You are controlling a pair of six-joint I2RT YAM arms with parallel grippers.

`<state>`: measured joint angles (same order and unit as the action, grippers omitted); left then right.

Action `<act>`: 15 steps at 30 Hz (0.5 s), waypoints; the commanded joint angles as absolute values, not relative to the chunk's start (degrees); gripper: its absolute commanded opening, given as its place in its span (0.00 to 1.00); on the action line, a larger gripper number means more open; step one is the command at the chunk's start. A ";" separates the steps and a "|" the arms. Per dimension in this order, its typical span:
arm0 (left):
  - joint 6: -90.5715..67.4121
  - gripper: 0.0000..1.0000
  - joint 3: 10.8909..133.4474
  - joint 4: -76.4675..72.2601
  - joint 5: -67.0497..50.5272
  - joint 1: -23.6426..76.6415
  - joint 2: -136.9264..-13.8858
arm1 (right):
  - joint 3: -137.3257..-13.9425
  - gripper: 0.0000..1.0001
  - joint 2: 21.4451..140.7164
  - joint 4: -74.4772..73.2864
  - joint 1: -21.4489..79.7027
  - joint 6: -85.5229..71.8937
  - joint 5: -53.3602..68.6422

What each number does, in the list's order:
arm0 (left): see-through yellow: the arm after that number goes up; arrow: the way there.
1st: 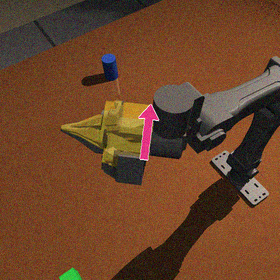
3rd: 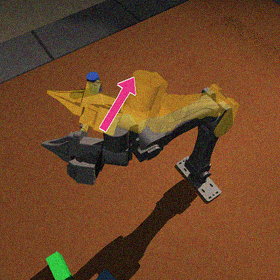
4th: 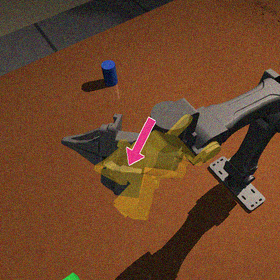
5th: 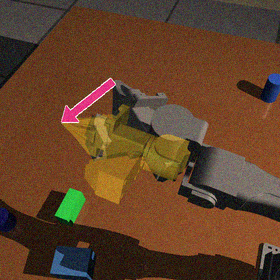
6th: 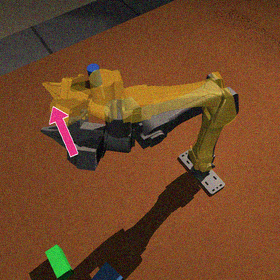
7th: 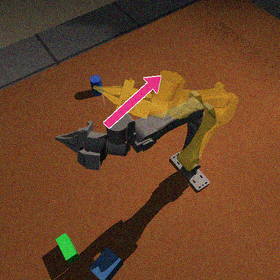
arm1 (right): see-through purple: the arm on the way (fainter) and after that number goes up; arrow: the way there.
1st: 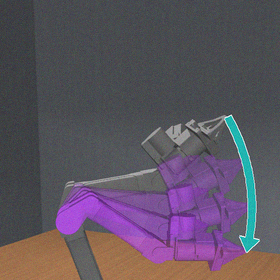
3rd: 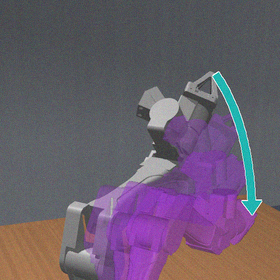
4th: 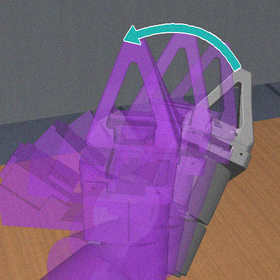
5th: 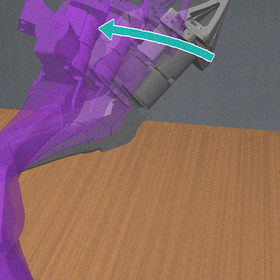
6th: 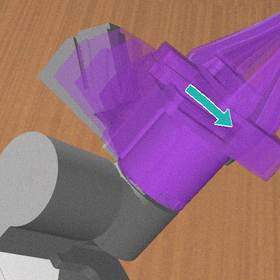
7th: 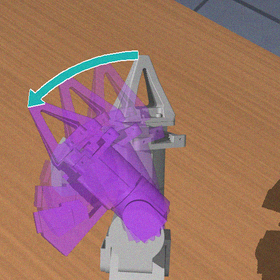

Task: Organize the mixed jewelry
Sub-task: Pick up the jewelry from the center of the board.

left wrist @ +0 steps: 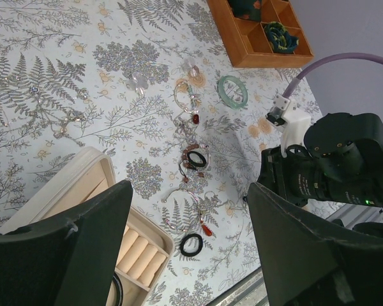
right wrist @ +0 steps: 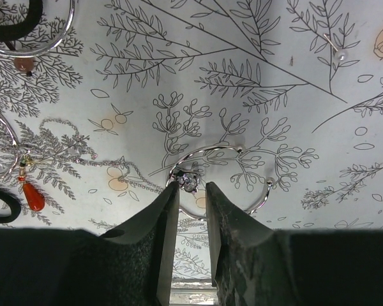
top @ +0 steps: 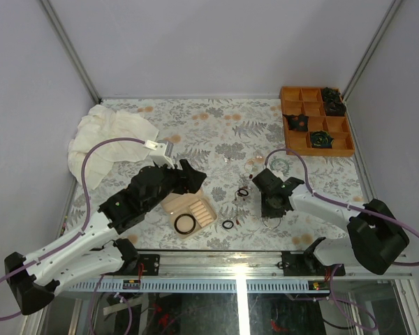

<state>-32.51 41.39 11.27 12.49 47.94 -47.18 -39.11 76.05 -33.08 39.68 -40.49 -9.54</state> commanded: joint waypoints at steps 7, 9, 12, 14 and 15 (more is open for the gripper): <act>-32.26 0.73 42.57 10.72 13.50 47.74 -46.89 | -38.09 0.35 77.34 -30.38 39.40 -39.64 -7.66; -32.34 0.73 42.61 10.81 13.37 47.75 -46.73 | -37.97 0.36 77.79 -30.04 39.44 -39.64 -7.60; -32.40 0.73 42.58 10.90 13.40 47.77 -46.56 | -37.82 0.36 78.30 -29.78 39.46 -39.55 -7.39; -32.43 0.73 42.55 10.90 13.36 47.83 -46.52 | -37.59 0.36 78.40 -29.42 39.46 -39.65 -7.21; -32.44 0.73 42.65 10.94 13.40 47.77 -46.64 | -37.50 0.35 78.44 -29.20 39.46 -39.65 -7.00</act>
<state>-32.56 41.39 11.29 12.64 47.94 -47.18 -38.15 77.84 -30.46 39.68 -40.27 -7.79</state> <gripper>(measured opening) 0.730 0.361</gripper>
